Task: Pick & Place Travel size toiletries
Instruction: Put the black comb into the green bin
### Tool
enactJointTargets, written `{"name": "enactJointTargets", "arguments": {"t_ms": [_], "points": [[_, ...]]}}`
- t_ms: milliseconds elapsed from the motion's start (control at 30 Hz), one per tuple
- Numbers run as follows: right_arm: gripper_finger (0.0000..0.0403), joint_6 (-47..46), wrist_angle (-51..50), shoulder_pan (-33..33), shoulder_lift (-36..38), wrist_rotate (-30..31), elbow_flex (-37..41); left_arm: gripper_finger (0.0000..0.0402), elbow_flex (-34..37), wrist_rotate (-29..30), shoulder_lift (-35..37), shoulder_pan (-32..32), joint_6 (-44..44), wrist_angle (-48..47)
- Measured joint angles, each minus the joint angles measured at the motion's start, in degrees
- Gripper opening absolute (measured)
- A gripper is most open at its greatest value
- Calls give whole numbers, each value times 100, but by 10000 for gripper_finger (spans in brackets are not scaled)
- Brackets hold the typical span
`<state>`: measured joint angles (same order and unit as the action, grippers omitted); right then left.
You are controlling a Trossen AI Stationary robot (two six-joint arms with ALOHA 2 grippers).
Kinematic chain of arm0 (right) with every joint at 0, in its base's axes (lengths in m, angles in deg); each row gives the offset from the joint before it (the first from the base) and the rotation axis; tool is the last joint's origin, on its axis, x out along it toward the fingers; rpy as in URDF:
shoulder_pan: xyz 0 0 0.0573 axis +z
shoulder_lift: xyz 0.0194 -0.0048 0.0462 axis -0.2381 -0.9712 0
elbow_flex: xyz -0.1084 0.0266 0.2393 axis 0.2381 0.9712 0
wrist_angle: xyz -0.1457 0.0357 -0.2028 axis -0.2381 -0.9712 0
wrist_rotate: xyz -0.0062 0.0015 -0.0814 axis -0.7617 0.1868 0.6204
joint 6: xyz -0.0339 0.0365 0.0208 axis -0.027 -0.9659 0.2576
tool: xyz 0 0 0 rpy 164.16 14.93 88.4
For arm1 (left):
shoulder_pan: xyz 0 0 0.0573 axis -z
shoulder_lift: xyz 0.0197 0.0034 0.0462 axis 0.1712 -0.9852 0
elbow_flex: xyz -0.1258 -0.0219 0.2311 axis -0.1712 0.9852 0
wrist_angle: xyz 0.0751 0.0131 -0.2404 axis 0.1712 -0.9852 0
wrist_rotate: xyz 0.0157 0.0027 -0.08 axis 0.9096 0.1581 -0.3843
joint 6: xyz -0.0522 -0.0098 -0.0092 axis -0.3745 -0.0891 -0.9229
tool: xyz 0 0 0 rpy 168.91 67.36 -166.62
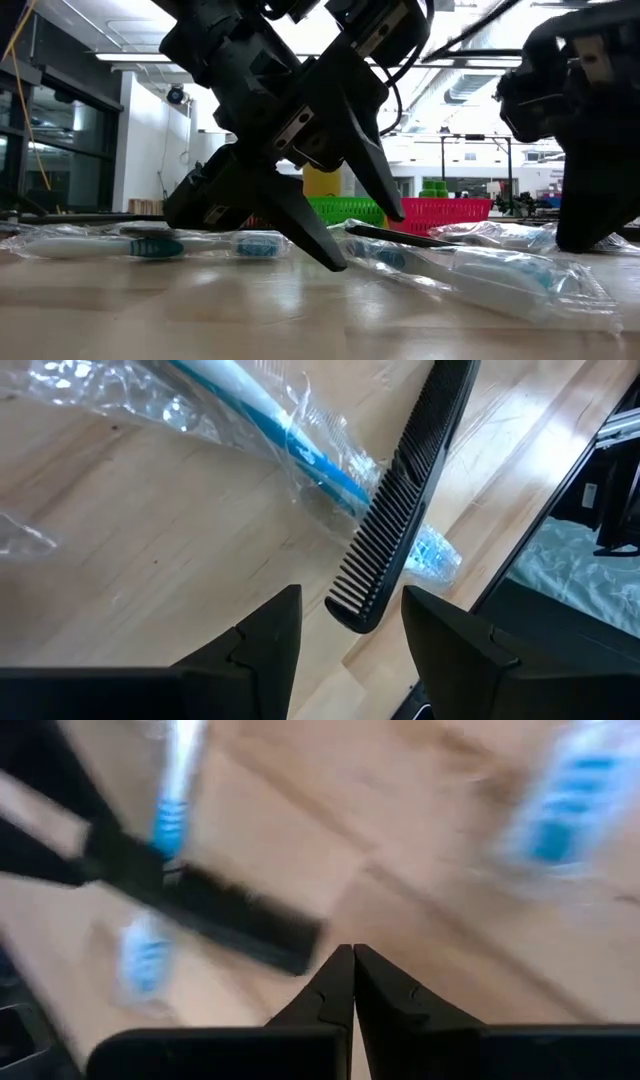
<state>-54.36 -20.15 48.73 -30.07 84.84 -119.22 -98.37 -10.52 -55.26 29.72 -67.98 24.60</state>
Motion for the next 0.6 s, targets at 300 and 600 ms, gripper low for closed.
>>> {"name": "enactJointTargets", "arguments": {"t_ms": [300,600], "points": [[3,-143,920,113,-553,139,-7,175,0,-2,-2,0,0,-3],[3,-28,1551,88,-815,120,-13,175,0,-40,-2,1,0,-2]]}}
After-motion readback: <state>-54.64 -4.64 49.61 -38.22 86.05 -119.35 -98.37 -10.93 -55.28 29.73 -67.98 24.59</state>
